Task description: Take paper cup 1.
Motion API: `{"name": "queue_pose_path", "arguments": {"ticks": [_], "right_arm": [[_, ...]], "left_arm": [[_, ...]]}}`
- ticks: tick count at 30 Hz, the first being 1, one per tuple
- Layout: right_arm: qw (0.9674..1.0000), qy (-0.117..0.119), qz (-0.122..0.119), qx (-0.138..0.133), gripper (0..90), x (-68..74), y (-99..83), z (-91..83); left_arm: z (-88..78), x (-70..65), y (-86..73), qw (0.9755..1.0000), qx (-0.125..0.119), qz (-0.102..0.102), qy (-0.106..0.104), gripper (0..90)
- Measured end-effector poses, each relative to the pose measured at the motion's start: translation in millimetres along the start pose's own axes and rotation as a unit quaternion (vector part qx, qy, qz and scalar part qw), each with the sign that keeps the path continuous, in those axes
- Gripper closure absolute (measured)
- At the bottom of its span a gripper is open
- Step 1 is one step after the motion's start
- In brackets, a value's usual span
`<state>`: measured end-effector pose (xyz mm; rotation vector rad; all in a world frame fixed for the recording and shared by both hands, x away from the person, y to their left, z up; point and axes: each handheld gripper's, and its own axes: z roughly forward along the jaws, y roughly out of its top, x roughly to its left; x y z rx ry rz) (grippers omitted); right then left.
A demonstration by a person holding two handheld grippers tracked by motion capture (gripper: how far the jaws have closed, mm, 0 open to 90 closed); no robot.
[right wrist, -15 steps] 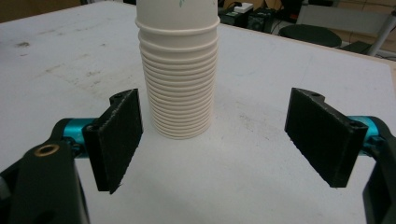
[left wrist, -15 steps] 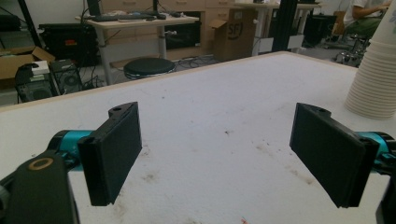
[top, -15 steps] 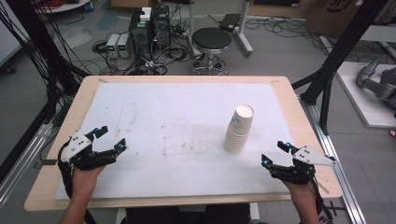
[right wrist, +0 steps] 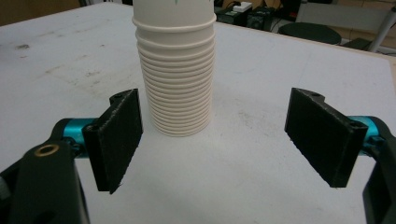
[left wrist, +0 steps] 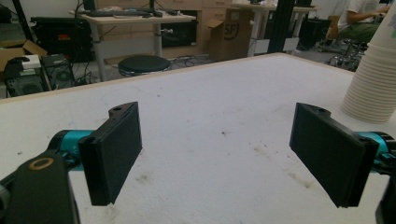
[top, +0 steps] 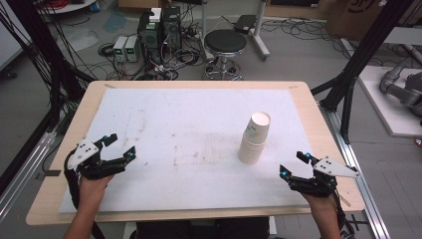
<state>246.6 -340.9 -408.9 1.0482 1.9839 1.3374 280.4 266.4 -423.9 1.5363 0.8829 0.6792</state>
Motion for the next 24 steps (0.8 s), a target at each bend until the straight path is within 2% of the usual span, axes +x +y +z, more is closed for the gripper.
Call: {"name": "queue_pose_path", "arguments": {"ticks": [8,10,14,20,24], "right_arm": [[1.0,0.001,0.009,0.002,19.5,2.8,2.0,-3.7],[0.9999,0.007,0.01,-0.007,19.5,5.8,7.2,-6.1],[0.9998,0.016,0.014,-0.005,19.5,8.7,15.1,-6.0],[0.9993,0.036,0.004,-0.011,19.4,13.3,33.4,-5.7],[0.9991,0.041,-0.003,-0.008,19.5,15.2,44.6,-4.7]], "left_arm": [[0.0,-2.0,0.1,1.0,0.0,0.003,-0.008,17.0],[-1.5,-3.9,0.0,0.9999,0.0,0.004,-0.011,17.0],[-2.7,-4.0,-0.4,0.9999,0.001,0.002,-0.014,17.3],[-1.2,-5.1,-1.0,0.9999,0.002,0.003,-0.016,17.3],[0.6,-5.9,-1.8,0.9998,0.004,0.002,-0.02,17.3]]}}
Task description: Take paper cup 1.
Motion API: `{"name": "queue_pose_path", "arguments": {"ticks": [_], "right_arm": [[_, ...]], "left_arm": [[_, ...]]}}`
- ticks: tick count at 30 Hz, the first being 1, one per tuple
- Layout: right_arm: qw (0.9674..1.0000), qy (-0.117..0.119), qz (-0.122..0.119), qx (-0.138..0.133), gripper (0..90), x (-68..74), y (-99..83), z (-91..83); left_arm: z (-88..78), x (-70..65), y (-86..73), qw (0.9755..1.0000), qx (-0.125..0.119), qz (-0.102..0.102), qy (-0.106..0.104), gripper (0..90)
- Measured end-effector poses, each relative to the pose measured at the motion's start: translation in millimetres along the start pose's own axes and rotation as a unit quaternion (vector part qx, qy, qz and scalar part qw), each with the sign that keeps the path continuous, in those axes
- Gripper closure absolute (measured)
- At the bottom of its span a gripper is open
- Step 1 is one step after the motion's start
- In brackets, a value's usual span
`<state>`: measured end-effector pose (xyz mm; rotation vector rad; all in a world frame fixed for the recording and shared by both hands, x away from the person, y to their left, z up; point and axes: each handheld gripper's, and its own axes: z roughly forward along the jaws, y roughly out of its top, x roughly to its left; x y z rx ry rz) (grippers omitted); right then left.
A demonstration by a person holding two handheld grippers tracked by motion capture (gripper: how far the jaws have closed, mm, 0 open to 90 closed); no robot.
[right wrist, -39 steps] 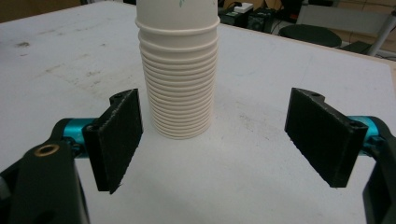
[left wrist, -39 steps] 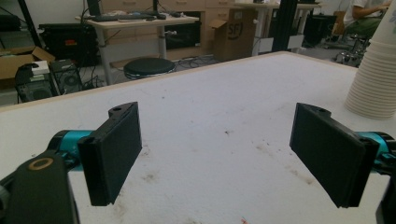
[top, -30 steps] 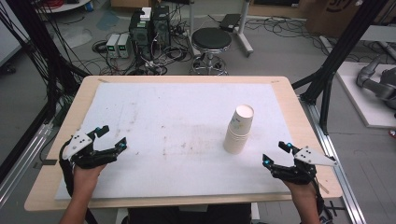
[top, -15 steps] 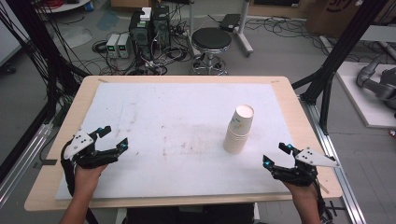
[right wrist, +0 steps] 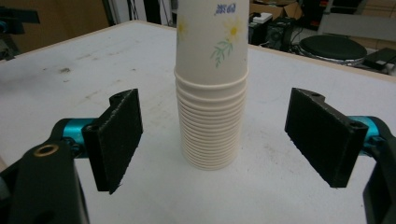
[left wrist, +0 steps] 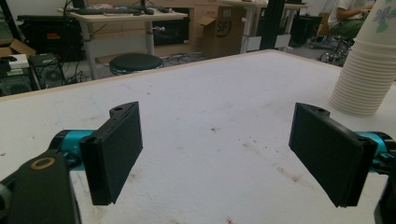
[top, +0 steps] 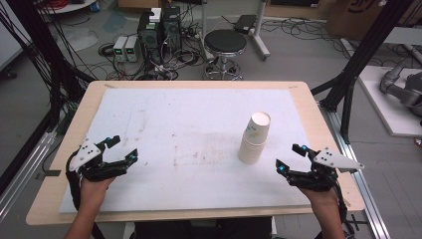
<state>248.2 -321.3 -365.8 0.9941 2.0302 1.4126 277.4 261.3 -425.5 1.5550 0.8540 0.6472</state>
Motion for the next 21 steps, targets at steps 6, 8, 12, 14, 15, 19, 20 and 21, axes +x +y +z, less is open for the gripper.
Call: {"name": "queue_pose_path", "arguments": {"ticks": [6,8,12,14,15,19,20,21], "right_arm": [[0.9999,0.01,-0.012,0.003,19.5,1.0,19.8,3.7],[0.9998,0.013,-0.015,0.006,19.5,1.5,25.8,6.0],[0.9996,0.019,-0.018,0.008,19.5,1.5,33.8,9.8],[0.9995,0.02,-0.02,0.01,19.5,2.1,38.9,12.3],[0.9995,0.022,-0.022,0.011,19.5,2.0,41.4,13.5],[0.9992,0.027,-0.024,0.016,19.6,1.2,52.1,19.1],[0.9991,0.027,-0.027,0.017,19.6,0.3,55.0,20.7],[0.9991,0.026,-0.027,0.021,19.5,-0.1,58.1,22.0]], "left_arm": [[2.5,-1.0,-0.9,1.0,0.002,0.001,-0.007,17.3],[2.7,-1.4,-1.0,1.0,0.003,0.0,-0.007,17.3],[3.2,-1.8,-1.5,1.0,0.003,-0.002,-0.008,17.3],[2.9,-1.5,-1.5,1.0,0.004,-0.001,-0.008,17.3],[2.8,-1.3,-1.6,1.0,0.004,-0.001,-0.008,17.3],[2.9,-1.0,-2.2,1.0,0.004,-0.003,-0.009,17.3],[3.0,-1.0,-2.3,0.9999,0.004,-0.003,-0.009,17.3],[3.2,-1.1,-2.4,0.9999,0.004,-0.003,-0.009,17.3]]}}
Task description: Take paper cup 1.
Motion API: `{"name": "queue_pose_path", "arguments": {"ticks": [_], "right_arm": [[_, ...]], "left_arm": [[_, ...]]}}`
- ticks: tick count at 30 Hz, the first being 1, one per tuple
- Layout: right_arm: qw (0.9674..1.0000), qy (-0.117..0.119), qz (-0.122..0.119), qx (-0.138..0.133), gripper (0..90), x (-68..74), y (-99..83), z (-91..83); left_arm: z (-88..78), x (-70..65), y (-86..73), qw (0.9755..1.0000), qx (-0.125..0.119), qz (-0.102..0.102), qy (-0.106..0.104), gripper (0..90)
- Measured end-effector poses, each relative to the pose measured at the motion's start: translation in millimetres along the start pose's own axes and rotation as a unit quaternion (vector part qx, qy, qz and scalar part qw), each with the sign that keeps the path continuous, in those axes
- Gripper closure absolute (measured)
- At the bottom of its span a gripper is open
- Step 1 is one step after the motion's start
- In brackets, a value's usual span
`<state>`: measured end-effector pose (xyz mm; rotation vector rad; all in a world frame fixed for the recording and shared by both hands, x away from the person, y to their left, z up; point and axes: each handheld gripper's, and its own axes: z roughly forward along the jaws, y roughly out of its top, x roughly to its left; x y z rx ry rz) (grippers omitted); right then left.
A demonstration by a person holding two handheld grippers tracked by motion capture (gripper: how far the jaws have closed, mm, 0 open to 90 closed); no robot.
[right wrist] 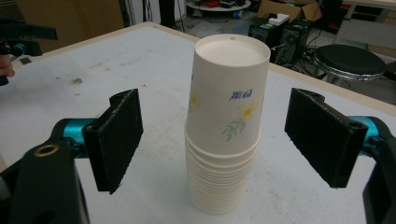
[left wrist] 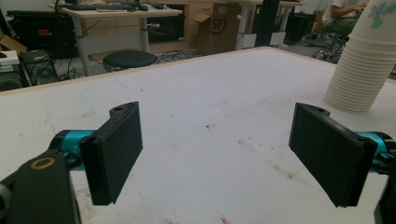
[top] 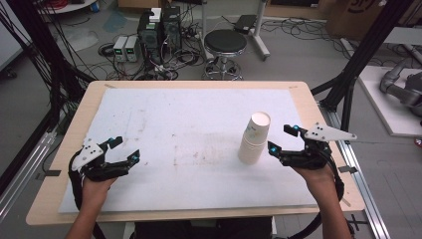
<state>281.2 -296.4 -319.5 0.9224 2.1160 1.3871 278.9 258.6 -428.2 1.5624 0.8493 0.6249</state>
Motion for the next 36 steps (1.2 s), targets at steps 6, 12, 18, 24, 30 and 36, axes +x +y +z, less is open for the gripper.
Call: {"name": "queue_pose_path", "arguments": {"ticks": [6,12,18,24,30,36], "right_arm": [[0.9997,-0.002,-0.014,0.02,19.5,-6.6,19.6,9.5],[0.9987,0.006,-0.018,0.047,19.5,-14.3,33.6,24.0],[0.9966,0.014,-0.019,0.079,19.6,-19.9,41.1,42.0],[0.994,0.024,-0.02,0.105,19.6,-20.1,44.8,58.7],[0.9916,0.027,-0.023,0.125,20.0,-19.8,44.7,71.6],[0.9907,0.031,-0.02,0.131,28.4,-21.0,43.9,76.1]], "left_arm": [[1.3,-0.6,-0.3,1.0,0.002,0.001,-0.003,17.3],[1.4,-0.5,-0.6,1.0,0.003,0.0,-0.004,17.4],[1.8,-0.1,-1.0,1.0,0.004,0.0,-0.006,17.4],[2.6,-0.4,-1.3,1.0,0.004,-0.001,-0.007,17.4],[3.3,-1.0,-1.2,0.9999,0.004,0.0,-0.009,17.4],[3.0,-0.2,-1.4,0.9999,0.006,0.0,-0.009,17.4]]}}
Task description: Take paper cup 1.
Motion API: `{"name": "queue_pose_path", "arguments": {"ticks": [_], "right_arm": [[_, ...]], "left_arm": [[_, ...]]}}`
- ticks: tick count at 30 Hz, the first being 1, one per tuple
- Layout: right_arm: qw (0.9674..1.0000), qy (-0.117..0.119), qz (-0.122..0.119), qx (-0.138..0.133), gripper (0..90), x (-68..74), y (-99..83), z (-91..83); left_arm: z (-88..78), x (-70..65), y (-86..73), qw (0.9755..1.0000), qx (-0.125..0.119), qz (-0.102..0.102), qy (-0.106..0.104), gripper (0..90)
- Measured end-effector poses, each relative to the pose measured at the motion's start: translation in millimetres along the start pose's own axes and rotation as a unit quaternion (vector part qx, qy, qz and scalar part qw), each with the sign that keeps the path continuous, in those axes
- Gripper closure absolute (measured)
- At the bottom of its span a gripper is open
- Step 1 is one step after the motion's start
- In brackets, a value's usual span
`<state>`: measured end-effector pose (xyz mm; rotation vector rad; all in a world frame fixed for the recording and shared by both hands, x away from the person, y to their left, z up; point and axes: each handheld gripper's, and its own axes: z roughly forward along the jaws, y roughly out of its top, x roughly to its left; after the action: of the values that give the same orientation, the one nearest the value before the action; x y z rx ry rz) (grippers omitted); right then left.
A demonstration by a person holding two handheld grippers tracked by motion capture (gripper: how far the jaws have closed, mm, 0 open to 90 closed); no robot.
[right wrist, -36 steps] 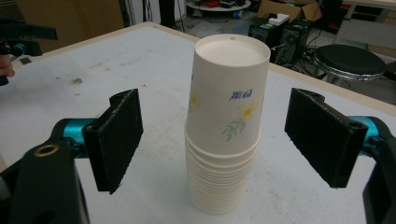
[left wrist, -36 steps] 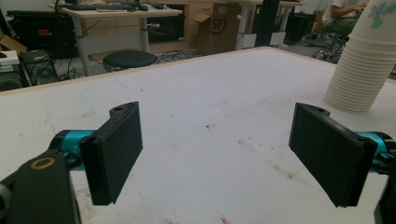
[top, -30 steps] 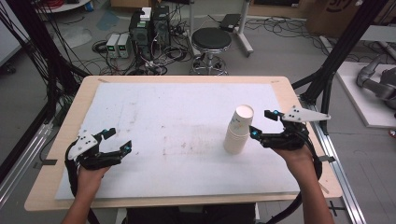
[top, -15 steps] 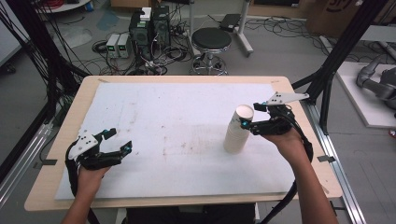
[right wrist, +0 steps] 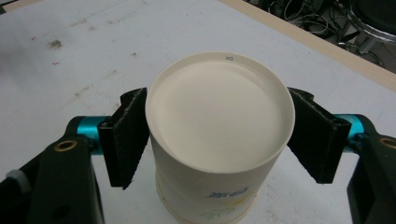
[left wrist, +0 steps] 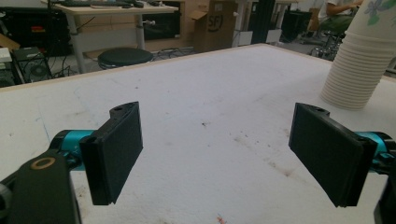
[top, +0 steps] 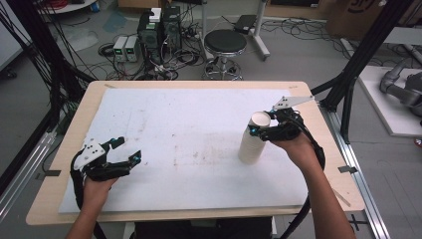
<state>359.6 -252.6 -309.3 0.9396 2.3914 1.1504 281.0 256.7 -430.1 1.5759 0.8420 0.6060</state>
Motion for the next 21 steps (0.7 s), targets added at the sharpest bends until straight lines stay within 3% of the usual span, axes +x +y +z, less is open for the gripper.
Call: {"name": "queue_pose_path", "arguments": {"ticks": [1,8,21], "right_arm": [[1.0,0.002,-0.003,0.0,32.0,-0.6,0.1,0.3],[0.9999,0.005,-0.004,-0.013,33.3,-1.5,4.1,-3.8],[0.9989,-0.002,-0.017,-0.044,33.9,2.9,31.3,-34.9]], "left_arm": [[-0.1,0.0,0.0,1.0,0.0,0.0,0.0,17.4],[0.4,0.3,0.0,1.0,0.0,0.001,0.0,17.6],[-0.1,0.0,0.4,1.0,-0.001,-0.002,-0.003,17.7]]}}
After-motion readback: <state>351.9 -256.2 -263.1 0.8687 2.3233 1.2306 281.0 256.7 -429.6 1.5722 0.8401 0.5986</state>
